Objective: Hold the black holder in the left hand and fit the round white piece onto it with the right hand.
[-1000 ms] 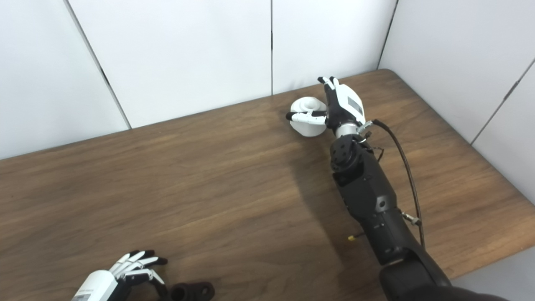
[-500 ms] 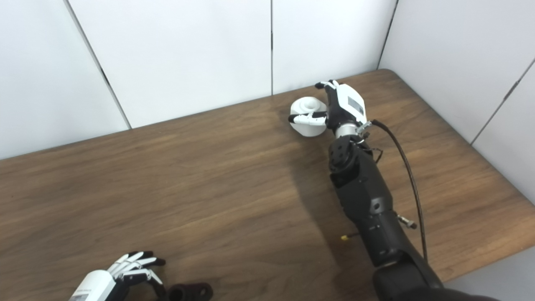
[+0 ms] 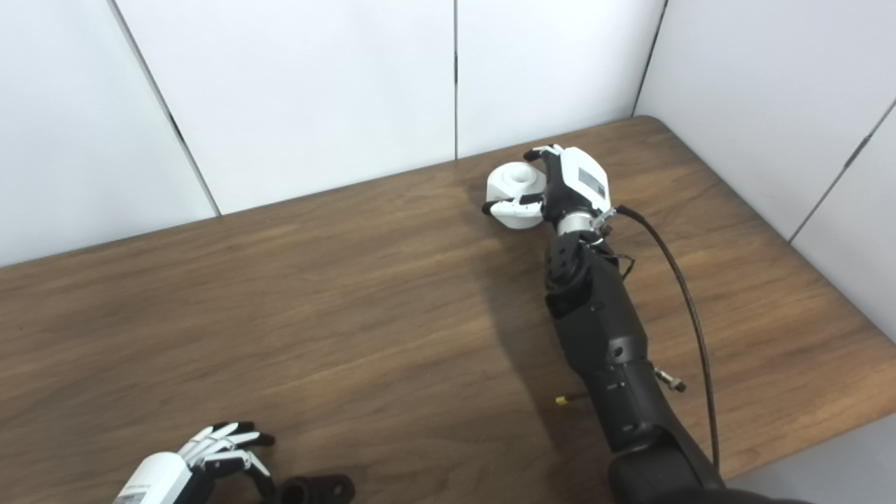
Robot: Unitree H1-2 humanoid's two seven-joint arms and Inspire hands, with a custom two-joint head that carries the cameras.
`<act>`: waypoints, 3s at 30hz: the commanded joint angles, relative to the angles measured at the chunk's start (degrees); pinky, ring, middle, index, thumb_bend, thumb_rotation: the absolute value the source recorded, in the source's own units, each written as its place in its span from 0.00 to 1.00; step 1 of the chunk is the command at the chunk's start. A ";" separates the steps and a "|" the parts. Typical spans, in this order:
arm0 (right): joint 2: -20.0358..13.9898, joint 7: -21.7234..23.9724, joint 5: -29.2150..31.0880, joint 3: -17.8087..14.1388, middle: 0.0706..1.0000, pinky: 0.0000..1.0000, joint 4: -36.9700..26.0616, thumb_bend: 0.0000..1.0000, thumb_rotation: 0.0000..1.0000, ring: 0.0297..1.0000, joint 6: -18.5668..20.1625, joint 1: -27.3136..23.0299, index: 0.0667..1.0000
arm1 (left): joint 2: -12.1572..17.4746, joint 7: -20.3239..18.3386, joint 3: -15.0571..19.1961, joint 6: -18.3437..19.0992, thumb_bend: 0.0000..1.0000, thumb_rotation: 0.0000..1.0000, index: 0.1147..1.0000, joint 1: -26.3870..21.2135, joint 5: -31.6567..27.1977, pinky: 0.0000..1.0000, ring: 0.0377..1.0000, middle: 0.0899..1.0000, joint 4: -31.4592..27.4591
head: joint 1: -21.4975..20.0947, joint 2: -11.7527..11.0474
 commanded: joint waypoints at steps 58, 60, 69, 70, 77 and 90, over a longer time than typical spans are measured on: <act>-2.30 -1.98 1.05 1.80 0.87 0.77 -1.55 0.83 0.28 0.92 -0.03 -1.53 0.62 | 0.87 -2.04 1.91 2.03 0.52 0.04 0.42 0.98 0.24 0.89 0.87 0.78 -1.57 | 0.30 1.54; -2.38 -1.76 0.91 1.88 0.87 0.76 -1.60 0.82 0.27 0.92 -0.03 -1.52 0.61 | 0.82 -2.10 2.00 2.03 0.52 0.04 0.42 0.98 0.12 0.89 0.87 0.77 -1.61 | 0.26 1.66; -2.49 -0.37 0.24 1.72 0.86 0.76 -2.02 0.82 0.27 0.92 -0.01 -1.35 0.59 | 0.77 -2.34 1.72 2.57 0.52 0.04 0.42 0.89 0.34 0.90 0.87 0.77 -1.99 | 0.40 1.88; -2.44 -0.28 0.18 1.65 0.86 0.75 -2.04 0.82 0.27 0.92 -0.01 -1.33 0.59 | 0.78 -2.20 1.69 2.52 0.52 0.04 0.42 0.90 0.38 0.90 0.87 0.77 -1.96 | 0.39 1.94; -2.57 0.89 -0.69 1.72 0.86 0.73 -2.08 0.83 0.28 0.91 -0.01 -1.29 0.64 | 0.87 -2.33 1.59 2.72 0.52 0.04 0.42 0.83 0.53 0.90 0.87 0.77 -2.06 | 0.38 2.10; -3.14 2.37 -0.91 2.29 0.79 0.79 -2.50 0.68 0.18 0.89 -0.10 -0.89 0.51 | 0.87 -2.48 1.65 2.91 0.52 0.04 0.42 0.74 0.49 0.89 0.87 0.77 -2.28 | 0.62 2.33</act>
